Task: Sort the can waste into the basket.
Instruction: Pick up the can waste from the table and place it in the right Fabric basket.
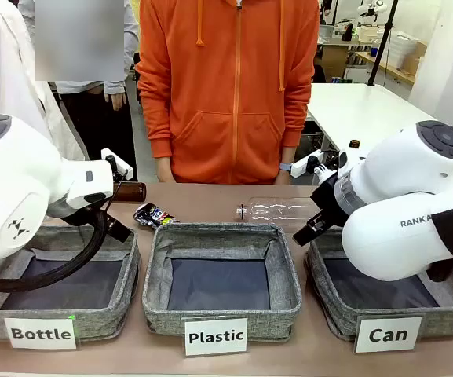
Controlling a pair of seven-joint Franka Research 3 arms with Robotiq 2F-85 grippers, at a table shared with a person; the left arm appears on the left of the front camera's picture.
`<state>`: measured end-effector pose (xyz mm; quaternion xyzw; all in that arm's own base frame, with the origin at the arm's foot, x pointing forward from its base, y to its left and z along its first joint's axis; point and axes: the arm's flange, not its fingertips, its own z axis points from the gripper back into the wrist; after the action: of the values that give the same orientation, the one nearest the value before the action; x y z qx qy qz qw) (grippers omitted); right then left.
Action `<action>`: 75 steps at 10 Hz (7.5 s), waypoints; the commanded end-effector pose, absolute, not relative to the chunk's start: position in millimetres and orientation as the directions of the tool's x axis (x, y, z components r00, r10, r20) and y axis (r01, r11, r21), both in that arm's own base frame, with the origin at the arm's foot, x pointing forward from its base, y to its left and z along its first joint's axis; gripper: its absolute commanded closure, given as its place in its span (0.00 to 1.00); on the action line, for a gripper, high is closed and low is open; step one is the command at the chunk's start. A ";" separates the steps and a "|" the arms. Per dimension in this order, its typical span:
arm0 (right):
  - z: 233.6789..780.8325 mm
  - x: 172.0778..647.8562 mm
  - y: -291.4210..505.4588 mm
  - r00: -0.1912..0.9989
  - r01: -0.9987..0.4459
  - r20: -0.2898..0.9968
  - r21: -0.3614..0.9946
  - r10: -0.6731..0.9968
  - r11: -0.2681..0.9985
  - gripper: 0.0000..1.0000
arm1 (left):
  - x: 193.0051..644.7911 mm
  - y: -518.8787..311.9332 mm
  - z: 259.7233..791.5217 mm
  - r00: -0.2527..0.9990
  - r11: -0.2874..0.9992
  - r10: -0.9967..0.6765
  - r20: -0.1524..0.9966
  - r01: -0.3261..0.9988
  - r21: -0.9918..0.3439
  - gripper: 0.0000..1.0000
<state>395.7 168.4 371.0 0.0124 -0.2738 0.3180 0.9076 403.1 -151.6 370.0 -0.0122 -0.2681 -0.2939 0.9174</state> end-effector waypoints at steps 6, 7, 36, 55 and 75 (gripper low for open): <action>371.0 395.7 168.4 0.648 -0.584 0.505 -0.152 0.570 0.797 0.00 | 403.1 -151.7 370.1 0.683 0.827 -0.533 0.499 0.546 0.135 0.00; 371.0 395.7 168.4 0.648 -0.584 0.505 -0.152 0.570 0.797 0.00 | 403.1 -151.7 370.1 0.683 0.827 -0.533 0.499 0.546 0.135 0.00; 494.8 254.0 -210.1 0.754 -0.013 0.224 0.945 -0.617 0.327 0.00 | 276.3 188.9 471.9 0.775 0.308 0.436 0.458 0.350 -0.885 0.00; 519.4 405.9 -129.2 0.875 0.160 0.428 0.180 -0.224 0.971 0.00 | 269.1 209.1 454.8 0.746 0.277 0.527 0.407 0.301 -0.912 0.00; 344.1 656.2 -125.1 0.992 -0.087 0.097 0.018 0.085 0.996 0.00 | 269.1 209.1 454.8 0.746 0.277 0.527 0.407 0.301 -0.912 0.00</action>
<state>644.3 -121.9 340.7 0.0258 -0.0635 0.0445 0.9967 272.2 209.1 453.6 -0.5971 -0.3461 0.0879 0.7183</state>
